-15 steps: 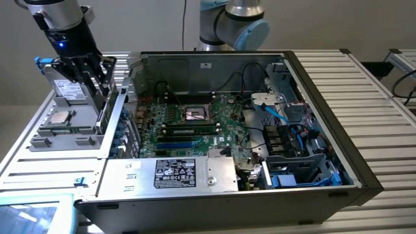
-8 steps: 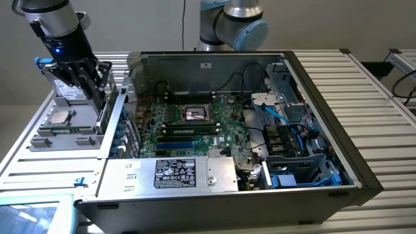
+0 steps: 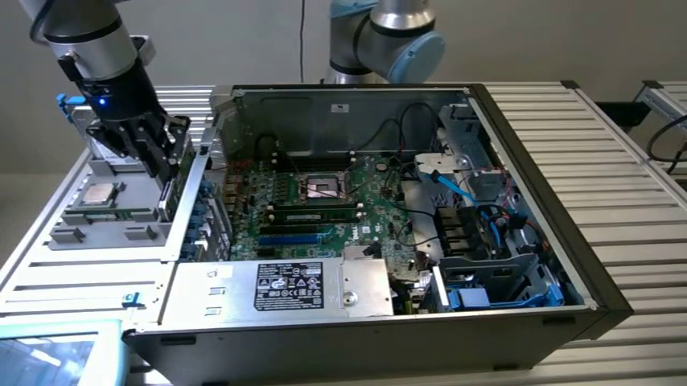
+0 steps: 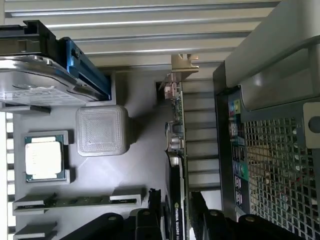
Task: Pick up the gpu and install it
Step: 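Pick up the gpu and move the gpu toward the slot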
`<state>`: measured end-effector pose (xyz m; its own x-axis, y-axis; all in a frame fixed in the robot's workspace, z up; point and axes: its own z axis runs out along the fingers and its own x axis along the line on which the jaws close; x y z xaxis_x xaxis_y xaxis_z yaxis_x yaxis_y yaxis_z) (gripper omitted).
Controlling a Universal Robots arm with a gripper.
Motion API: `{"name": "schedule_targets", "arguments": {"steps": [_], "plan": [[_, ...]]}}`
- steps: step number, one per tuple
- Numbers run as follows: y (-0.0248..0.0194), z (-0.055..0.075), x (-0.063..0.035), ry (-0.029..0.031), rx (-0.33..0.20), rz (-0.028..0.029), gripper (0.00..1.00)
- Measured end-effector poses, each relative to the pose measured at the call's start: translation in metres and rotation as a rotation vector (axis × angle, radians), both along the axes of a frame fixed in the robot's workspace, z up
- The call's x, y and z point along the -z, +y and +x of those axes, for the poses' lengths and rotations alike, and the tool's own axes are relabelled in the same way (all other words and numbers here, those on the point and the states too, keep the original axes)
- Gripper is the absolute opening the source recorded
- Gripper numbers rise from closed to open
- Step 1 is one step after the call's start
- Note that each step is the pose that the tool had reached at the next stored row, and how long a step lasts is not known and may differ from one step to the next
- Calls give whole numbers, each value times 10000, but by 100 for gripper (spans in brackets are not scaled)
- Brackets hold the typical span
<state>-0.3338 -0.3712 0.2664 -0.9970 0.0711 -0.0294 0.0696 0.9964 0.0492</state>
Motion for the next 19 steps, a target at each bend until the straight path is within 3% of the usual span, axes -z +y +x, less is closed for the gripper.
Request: {"name": "schedule_targets", "arguments": {"steps": [5,10,19], "plan": [[0,57,43,17,2,21,38],[74,55,89,24,0,32,38],[80,18,210,29,1,38,38]]}}
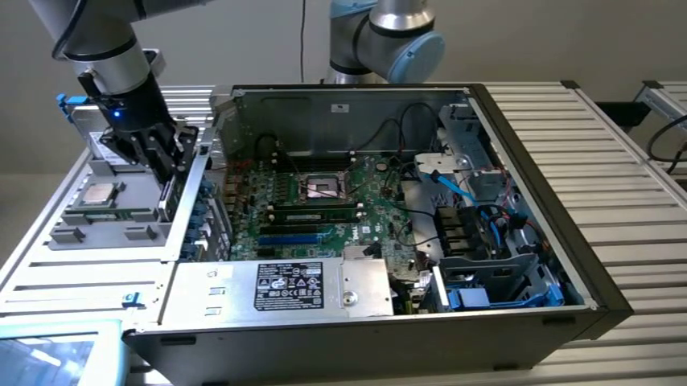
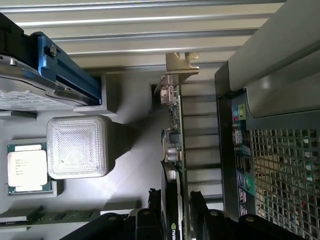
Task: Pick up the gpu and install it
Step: 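Pick up the gpu and move the gpu toward the slot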
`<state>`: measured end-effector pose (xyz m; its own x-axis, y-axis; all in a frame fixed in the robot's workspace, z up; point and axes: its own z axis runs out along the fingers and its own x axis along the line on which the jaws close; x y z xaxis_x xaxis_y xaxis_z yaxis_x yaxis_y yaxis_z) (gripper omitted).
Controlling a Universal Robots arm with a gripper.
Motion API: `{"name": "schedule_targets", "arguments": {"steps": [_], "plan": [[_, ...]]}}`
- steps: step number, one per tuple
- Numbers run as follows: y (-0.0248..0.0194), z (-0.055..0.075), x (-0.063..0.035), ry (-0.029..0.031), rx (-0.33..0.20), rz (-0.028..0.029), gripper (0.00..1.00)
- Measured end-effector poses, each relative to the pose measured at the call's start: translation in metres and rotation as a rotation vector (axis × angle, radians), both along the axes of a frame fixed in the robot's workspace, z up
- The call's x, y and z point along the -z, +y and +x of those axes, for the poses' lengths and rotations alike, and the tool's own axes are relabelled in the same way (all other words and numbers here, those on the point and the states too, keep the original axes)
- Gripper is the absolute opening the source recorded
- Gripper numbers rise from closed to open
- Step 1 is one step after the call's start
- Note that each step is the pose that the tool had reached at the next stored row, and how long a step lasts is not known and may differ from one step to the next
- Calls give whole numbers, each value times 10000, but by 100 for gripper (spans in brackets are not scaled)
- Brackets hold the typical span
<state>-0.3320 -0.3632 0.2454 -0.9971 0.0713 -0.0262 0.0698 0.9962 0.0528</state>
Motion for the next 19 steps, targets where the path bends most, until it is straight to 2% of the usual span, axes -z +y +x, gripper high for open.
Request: {"name": "schedule_targets", "arguments": {"steps": [5,19], "plan": [[1,0,49,1,1,19,38],[0,0,51,30,0,37,36]]}}
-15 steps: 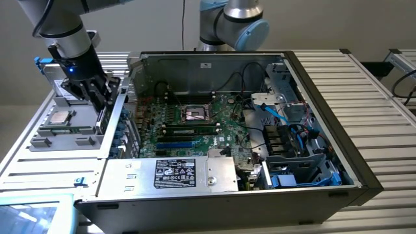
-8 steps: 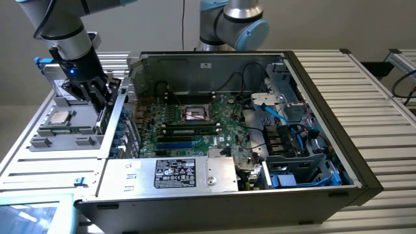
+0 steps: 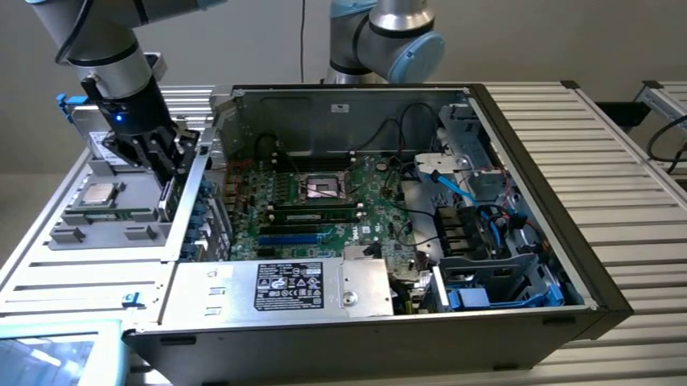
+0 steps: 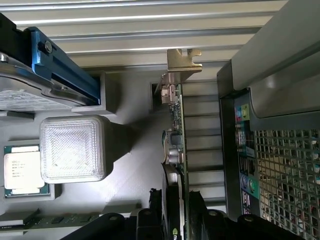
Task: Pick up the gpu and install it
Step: 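Pick up the gpu and move the gpu toward the slot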
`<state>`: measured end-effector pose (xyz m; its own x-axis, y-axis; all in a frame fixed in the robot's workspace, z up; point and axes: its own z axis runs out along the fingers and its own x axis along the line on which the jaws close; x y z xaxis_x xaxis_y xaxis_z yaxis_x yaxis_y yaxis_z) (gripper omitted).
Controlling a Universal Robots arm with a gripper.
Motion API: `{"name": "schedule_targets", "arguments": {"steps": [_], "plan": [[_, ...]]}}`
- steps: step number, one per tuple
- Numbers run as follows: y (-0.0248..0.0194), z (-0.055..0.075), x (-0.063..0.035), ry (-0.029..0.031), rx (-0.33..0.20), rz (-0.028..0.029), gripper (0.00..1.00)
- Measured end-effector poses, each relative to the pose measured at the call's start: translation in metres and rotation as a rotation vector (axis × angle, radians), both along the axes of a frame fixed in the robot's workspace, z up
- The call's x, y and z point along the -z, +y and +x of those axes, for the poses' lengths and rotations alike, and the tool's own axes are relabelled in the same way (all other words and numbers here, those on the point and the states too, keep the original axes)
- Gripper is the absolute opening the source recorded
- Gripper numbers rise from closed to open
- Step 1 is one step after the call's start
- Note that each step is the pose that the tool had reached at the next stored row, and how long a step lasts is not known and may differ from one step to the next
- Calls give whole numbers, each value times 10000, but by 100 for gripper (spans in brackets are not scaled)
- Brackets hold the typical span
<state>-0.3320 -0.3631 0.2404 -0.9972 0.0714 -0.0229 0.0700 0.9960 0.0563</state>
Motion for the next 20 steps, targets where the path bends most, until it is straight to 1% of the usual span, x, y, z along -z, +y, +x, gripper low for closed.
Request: {"name": "schedule_targets", "arguments": {"steps": [1,2,13,14,20], "plan": [[0,0,0,-1,0,0,29],[0,0,0,-1,0,0,28],[0,1,2,9,0,0,28],[5,0,-14,4,1,4,28],[50,0,-290,8,0,1,28]]}}
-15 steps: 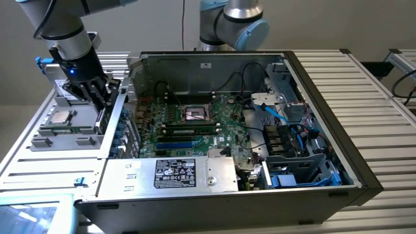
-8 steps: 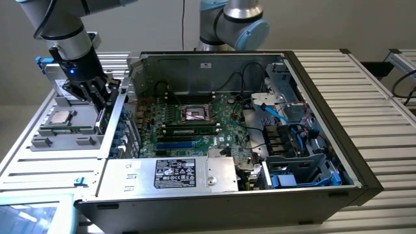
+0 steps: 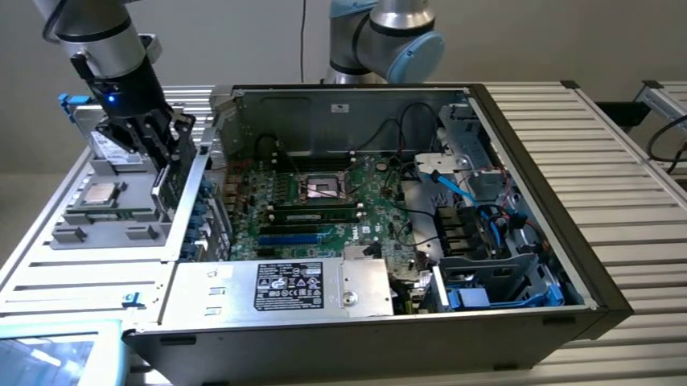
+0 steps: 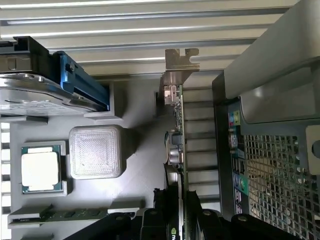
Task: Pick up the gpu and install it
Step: 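Pick up the gpu and move the gpu toward the slot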
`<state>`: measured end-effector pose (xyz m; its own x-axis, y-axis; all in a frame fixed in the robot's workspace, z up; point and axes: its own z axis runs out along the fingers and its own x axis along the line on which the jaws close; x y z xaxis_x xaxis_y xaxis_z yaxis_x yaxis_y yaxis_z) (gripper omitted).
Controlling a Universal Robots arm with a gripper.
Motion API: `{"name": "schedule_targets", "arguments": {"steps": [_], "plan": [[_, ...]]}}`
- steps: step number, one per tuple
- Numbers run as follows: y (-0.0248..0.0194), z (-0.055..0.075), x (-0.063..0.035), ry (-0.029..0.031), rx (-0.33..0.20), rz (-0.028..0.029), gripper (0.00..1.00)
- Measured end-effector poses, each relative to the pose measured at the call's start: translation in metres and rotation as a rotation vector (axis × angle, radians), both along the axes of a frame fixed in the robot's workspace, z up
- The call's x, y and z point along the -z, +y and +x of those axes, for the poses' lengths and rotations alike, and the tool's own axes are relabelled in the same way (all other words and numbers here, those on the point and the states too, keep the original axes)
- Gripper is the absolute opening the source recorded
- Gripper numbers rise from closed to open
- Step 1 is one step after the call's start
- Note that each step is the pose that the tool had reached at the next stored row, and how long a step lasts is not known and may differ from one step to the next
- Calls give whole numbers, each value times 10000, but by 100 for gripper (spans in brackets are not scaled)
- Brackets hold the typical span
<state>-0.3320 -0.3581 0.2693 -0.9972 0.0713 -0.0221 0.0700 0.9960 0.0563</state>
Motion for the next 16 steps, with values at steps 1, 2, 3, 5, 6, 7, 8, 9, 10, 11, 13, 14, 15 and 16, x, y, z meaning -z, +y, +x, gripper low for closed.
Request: {"name": "schedule_targets", "arguments": {"steps": [1,2,3,5,6,7,8,9,10,11,13,14,15,16], "plan": [[6,0,-46,-2,0,0,28],[10,0,-92,0,0,0,28],[15,0,-136,-1,0,1,28],[20,0,-226,-1,-1,0,28],[24,0,-275,-1,0,0,28],[26,0,-320,-1,0,-1,28],[28,0,-365,-1,0,-3,28],[31,0,-411,-2,0,-4,28],[33,0,-456,-1,0,-6,28],[35,0,-504,0,-1,-8,28],[39,0,-593,-1,0,-9,28],[41,0,-640,-2,0,-10,28],[43,0,-687,0,0,-12,28],[45,0,-732,-1,1,-11,28]]}}
